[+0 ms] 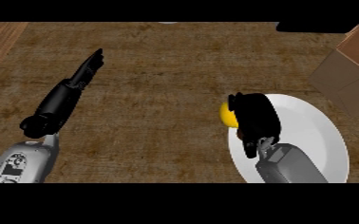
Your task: Pick the sweet potato from the plate and place it in the cardboard box
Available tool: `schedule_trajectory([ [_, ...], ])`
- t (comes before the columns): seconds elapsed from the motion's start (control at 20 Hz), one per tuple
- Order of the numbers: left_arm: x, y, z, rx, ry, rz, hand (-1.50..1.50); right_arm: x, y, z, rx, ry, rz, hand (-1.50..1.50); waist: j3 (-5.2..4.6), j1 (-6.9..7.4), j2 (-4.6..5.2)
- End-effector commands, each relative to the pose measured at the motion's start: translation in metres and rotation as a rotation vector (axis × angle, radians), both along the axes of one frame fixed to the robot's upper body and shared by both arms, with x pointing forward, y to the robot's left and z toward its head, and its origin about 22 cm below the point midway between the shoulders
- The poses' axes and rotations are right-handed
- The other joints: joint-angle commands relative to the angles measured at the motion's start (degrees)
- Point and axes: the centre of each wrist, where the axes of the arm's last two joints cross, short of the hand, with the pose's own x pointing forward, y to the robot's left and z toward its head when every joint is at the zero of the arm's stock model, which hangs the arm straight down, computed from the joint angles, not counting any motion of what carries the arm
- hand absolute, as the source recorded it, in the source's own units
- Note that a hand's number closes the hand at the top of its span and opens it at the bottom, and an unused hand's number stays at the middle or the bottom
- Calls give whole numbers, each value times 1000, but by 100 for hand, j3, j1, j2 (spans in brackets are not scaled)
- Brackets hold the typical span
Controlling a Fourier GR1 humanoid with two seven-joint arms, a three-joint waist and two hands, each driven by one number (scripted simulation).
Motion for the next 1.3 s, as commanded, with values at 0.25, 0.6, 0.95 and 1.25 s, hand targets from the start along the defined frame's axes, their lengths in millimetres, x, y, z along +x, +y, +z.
schedule_trajectory([
  [0.25, -6, -6, -11, 5, 10, 17, 0, 61, -17, 37, 317, -234, 298, 150, 8, -68, -37],
  [0.6, 9, -4, -19, 24, 18, 49, 0, 48, -21, 92, 322, -409, 326, 150, 0, -262, -68],
  [0.95, -5, 12, -4, 10, 13, 56, 0, 54, -56, 154, 533, -608, -67, 150, 1, -266, -98],
  [1.25, -1, 11, -2, 10, 7, 50, 0, 84, -102, 166, 510, -681, -268, 150, 2, -176, -59],
])
